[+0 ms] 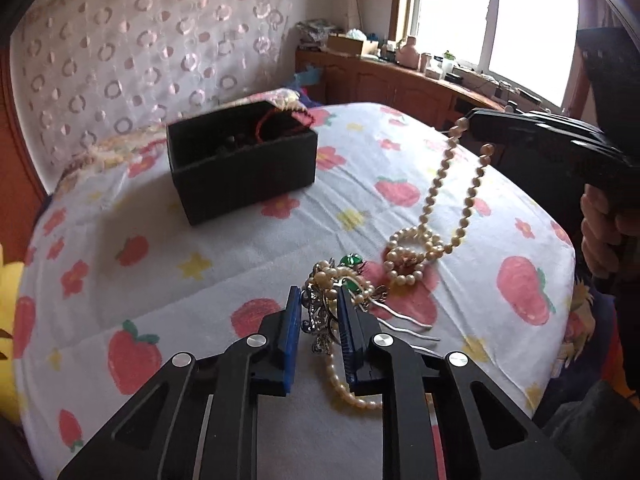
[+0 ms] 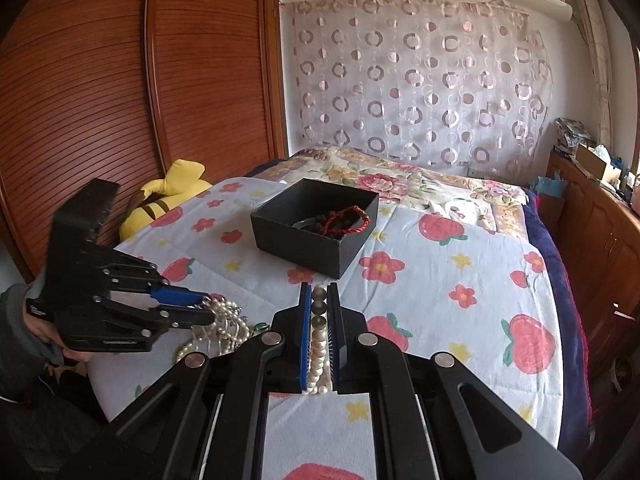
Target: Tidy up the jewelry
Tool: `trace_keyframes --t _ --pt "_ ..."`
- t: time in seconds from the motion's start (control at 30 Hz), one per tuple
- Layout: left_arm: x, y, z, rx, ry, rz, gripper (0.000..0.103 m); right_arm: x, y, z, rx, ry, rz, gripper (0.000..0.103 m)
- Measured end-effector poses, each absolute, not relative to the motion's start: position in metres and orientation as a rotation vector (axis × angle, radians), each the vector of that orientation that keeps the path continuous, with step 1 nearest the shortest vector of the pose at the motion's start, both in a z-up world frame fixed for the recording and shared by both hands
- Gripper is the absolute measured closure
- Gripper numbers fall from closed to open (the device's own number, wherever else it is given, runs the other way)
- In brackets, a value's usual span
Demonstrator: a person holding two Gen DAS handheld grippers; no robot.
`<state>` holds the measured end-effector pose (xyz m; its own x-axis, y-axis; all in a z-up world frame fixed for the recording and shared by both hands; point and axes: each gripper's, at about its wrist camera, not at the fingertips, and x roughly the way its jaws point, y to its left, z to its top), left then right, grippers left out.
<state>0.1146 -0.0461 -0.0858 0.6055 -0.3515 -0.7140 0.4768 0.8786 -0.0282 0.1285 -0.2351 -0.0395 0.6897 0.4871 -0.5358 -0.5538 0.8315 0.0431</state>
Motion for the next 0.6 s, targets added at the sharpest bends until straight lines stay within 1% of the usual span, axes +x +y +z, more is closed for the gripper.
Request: trace_keyframes --t 0.2,0.6 --pt "0.105 -0.043 -0.060 0.186 0.714 -0.461 0.094 0.129 -0.236 -0.039 -0.125 0.562 0.583 0.094" --pt "0.098 -0.041 -0.044 0.245 0.664 -0.408 0.095 0.128 -0.237 -0.042 -0.123 0.563 0.584 0.094"
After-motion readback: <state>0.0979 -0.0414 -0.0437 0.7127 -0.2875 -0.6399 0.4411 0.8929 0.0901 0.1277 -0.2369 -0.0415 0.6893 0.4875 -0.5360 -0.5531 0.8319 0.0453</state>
